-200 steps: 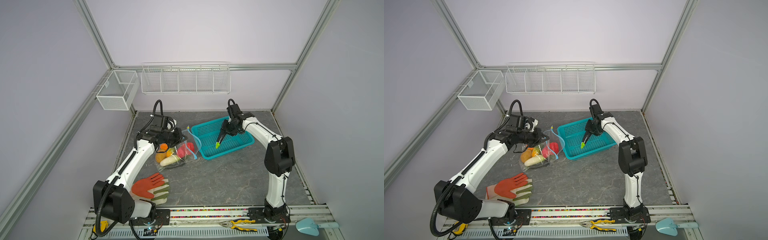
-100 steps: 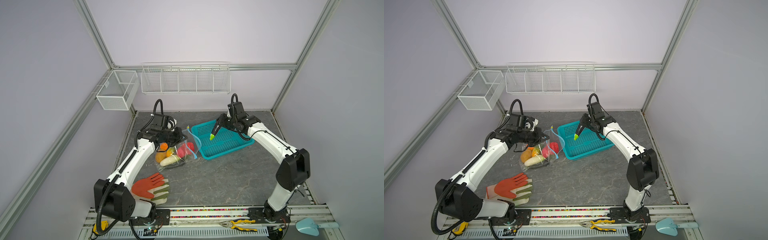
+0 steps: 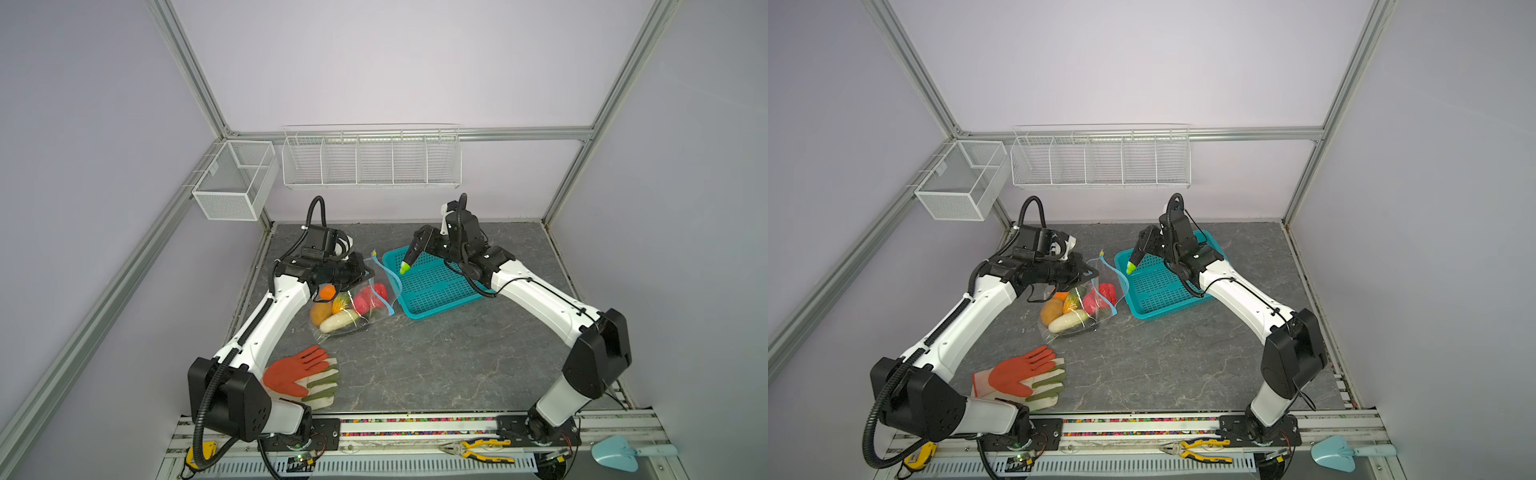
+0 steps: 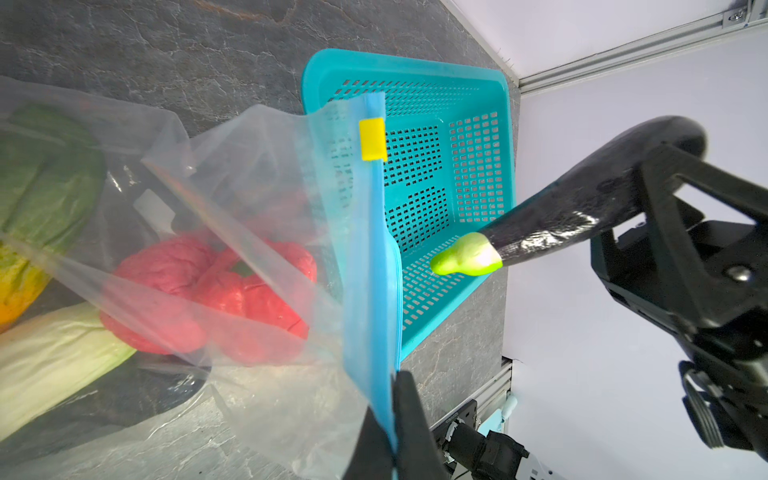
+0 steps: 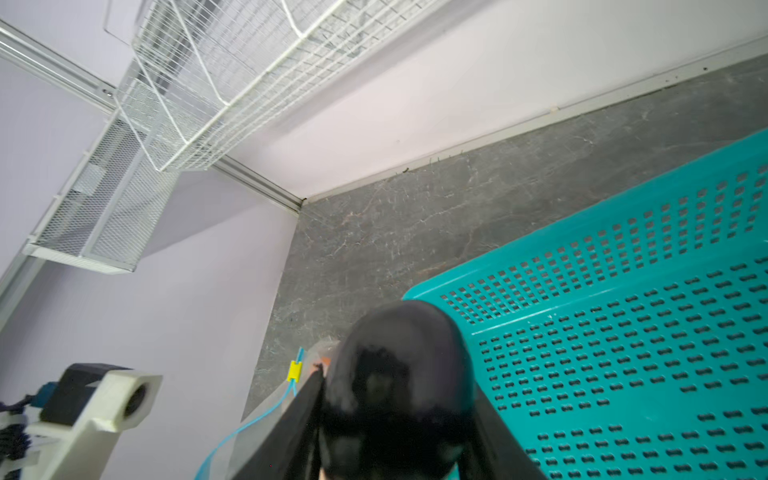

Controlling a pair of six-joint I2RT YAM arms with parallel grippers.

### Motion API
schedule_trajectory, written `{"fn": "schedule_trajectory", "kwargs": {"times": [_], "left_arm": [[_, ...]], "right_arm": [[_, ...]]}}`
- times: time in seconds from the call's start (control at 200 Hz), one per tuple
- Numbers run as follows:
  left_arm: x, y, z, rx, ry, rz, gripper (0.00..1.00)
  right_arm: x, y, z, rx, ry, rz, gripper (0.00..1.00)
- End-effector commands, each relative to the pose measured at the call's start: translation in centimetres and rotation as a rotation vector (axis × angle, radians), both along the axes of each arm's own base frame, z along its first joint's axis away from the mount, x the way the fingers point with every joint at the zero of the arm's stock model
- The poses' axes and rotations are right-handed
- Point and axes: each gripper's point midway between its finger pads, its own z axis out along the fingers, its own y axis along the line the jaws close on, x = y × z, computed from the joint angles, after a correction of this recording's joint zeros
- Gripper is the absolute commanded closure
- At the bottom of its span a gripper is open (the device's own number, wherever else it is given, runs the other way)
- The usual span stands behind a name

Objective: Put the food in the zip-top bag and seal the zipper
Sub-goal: 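Carry the dark eggplant with the right gripper over the bag mouth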

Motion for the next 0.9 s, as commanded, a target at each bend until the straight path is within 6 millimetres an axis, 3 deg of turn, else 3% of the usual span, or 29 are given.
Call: {"fn": "schedule_trajectory", "kwargs": {"times": [0.0, 0.24, 0.39, 0.535, 0.895], "left_arm": [[0.7, 0.0, 2.2, -0.012, -0.053, 0.01, 1.0], [0.7, 0.1, 3.1, -0.009, -0.073, 0.012, 1.0], [0.8, 0.1, 3.8, -0.011, -0.087, 0.012, 1.0], [1.0, 0.1, 4.3, -0.016, -0.095, 0.012, 1.0], [1.0, 0.1, 5.6, -0.034, -0.124, 0.019, 1.0]], "right_arm": [[-0.5, 0.8, 3.7, 0.083, -0.14, 0.009, 0.53], [-1.3, 4.4, 4.8, 0.178, -0.255, 0.124, 0.55], [-1.6, 5.5, 4.8, 0.214, -0.308, 0.152, 0.56], [-3.1, 7.1, 5.6, 0.279, -0.424, 0.251, 0.52], [-3.2, 9.5, 2.5, 0.3, -0.369, 0.28, 0.55]]}}
